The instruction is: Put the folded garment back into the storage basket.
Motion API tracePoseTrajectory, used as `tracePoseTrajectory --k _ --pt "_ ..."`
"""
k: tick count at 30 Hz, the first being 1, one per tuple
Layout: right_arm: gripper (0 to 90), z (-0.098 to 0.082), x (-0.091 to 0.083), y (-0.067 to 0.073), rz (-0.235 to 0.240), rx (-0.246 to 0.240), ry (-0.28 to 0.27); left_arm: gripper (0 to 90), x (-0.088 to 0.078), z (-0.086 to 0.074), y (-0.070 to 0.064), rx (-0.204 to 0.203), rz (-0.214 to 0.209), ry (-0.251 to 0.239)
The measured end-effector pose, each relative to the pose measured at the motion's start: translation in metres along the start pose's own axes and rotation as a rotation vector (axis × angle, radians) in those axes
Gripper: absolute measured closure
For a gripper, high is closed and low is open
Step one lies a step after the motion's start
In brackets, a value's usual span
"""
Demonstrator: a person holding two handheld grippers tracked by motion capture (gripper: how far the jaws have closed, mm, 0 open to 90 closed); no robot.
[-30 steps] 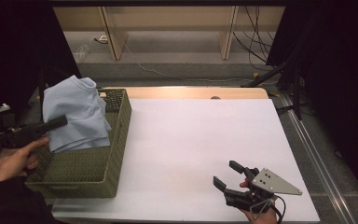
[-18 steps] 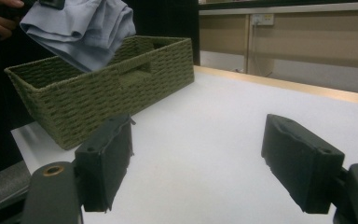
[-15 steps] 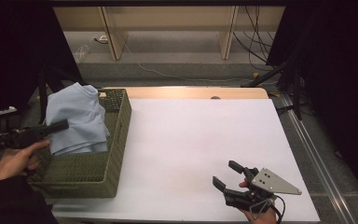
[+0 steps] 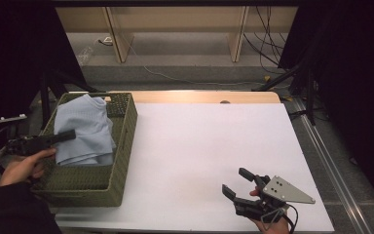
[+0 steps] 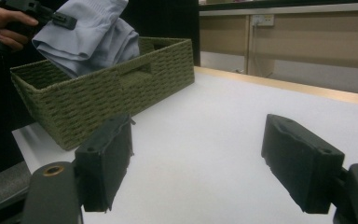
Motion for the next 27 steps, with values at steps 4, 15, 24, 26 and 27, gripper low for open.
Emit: tracePoseTrajectory --k 4,15,24,26,27 --pt "25.4 0.000 0.000 0.000 0.001 0.002 0.001 73.7 0.003 -0.002 0.006 -0.013 -0.003 0.021" --pt "25.3 0.000 0.000 0.000 0.000 0.001 0.004 73.7 0.014 -0.006 0.013 -0.022 0.018 0.076" --pt "25.4 0.000 0.000 0.001 0.004 0.001 0.004 73.6 0.027 -0.008 0.017 -0.019 0.026 0.140" --pt "25.4 0.000 0.000 0.000 0.004 0.001 0.004 73.6 0.028 -0.009 0.018 -0.016 0.020 0.144" --pt "25.4 0.000 0.000 0.001 0.004 0.000 0.004 73.5 0.027 -0.009 0.019 -0.020 0.019 0.141"
Point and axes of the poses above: each handheld gripper's, and its own axes: x roughly forward along the jaws, z roughly out of its top, y roughly to its left, the point moved 1 cm from there along x, roughly forward along the jaws, and after that the axes turned 5 degrees about y, right-handed, at the moved point
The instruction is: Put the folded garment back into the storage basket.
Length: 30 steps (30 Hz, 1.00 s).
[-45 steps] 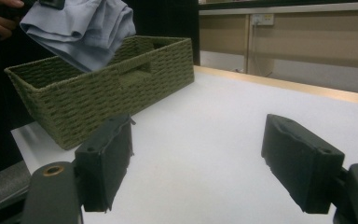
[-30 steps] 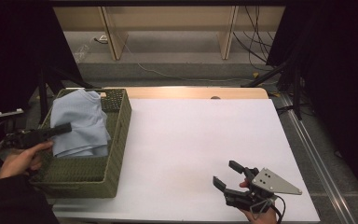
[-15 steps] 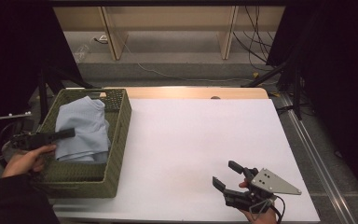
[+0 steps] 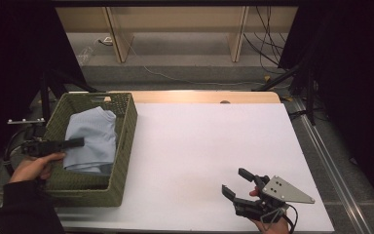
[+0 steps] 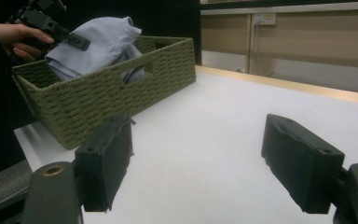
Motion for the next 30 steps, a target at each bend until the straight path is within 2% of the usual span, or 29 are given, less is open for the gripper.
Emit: tracePoseTrajectory --k 4,11,18,24,28,30 --pt "25.3 0.000 0.000 0.000 0.000 -0.001 0.001 73.5 0.001 -0.001 0.004 -0.009 0.003 0.003" --pt "25.4 0.000 0.000 0.000 0.000 -0.002 0.001 73.5 0.012 -0.002 0.006 -0.011 0.013 0.048" --pt "25.4 0.000 0.001 0.000 0.001 -0.002 0.003 73.2 0.018 -0.003 0.010 -0.021 0.030 0.067" --pt "25.4 0.000 0.001 0.001 0.001 -0.003 0.005 72.4 0.026 -0.004 0.013 -0.020 0.133 0.105" --pt "25.4 0.000 0.001 0.001 0.000 -0.003 0.006 71.7 0.030 -0.005 0.013 -0.006 0.238 0.143" --pt "25.4 0.000 0.001 0.001 0.001 -0.003 0.006 71.5 0.033 -0.005 0.015 -0.008 0.269 0.156"
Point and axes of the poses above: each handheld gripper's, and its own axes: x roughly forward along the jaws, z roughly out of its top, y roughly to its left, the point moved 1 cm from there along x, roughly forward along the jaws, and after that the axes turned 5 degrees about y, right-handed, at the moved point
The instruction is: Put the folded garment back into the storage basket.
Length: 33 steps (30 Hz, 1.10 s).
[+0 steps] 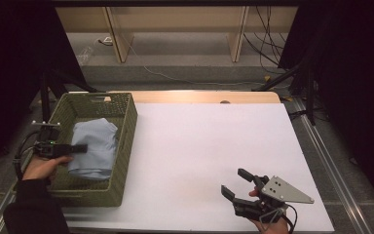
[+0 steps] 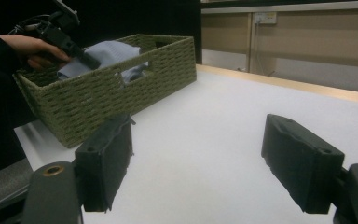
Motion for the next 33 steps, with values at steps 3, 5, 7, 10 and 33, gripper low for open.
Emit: tracePoseTrajectory --k 3,5,7,10,33 --pt "25.4 0.000 0.000 0.000 0.000 0.000 0.000 70.9 0.003 0.000 0.000 -0.003 0.023 0.013" --pt "25.4 0.000 0.000 0.000 0.000 -0.001 0.001 70.2 0.005 0.000 0.000 -0.004 0.040 0.014" --pt "25.3 0.000 0.000 0.000 0.000 0.000 0.001 68.8 0.005 0.000 0.000 -0.012 0.048 0.014" --pt "25.3 0.000 0.000 0.000 0.001 -0.001 0.000 65.3 0.006 0.000 0.001 -0.019 0.080 0.014" --pt "25.4 0.000 0.001 0.001 0.004 -0.002 0.002 20.6 -0.003 0.007 0.002 -0.082 0.192 -0.080"
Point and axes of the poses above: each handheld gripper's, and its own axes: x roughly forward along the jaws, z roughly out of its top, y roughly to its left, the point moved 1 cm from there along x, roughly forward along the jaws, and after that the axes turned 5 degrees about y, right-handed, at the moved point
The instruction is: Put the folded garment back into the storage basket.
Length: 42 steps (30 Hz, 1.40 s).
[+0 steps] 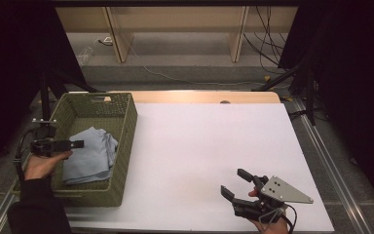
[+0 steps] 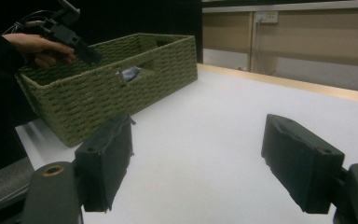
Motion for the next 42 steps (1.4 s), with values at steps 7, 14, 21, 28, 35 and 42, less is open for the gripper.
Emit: tracePoseTrajectory --k 7,14,21,28,35,42 --pt "25.4 0.000 0.000 0.000 0.000 0.000 0.001 18.0 -0.005 0.002 -0.004 0.000 -0.064 -0.032" --pt "25.3 0.000 0.000 0.000 0.001 -0.001 0.002 17.3 -0.013 0.006 -0.017 0.021 -0.155 -0.114" --pt "25.3 0.000 0.000 0.000 0.001 0.000 0.005 17.4 -0.022 0.008 -0.023 0.029 -0.208 -0.226" --pt "25.3 0.000 0.000 0.000 0.002 -0.001 0.004 17.5 -0.030 0.010 -0.033 0.032 -0.274 -0.295" --pt "25.1 0.000 0.000 0.000 0.002 0.000 0.002 17.4 -0.034 0.011 -0.049 0.074 -0.281 -0.320" --pt "24.8 0.000 0.000 -0.001 0.001 0.003 0.001 16.2 -0.034 0.011 -0.066 0.127 -0.313 -0.339"
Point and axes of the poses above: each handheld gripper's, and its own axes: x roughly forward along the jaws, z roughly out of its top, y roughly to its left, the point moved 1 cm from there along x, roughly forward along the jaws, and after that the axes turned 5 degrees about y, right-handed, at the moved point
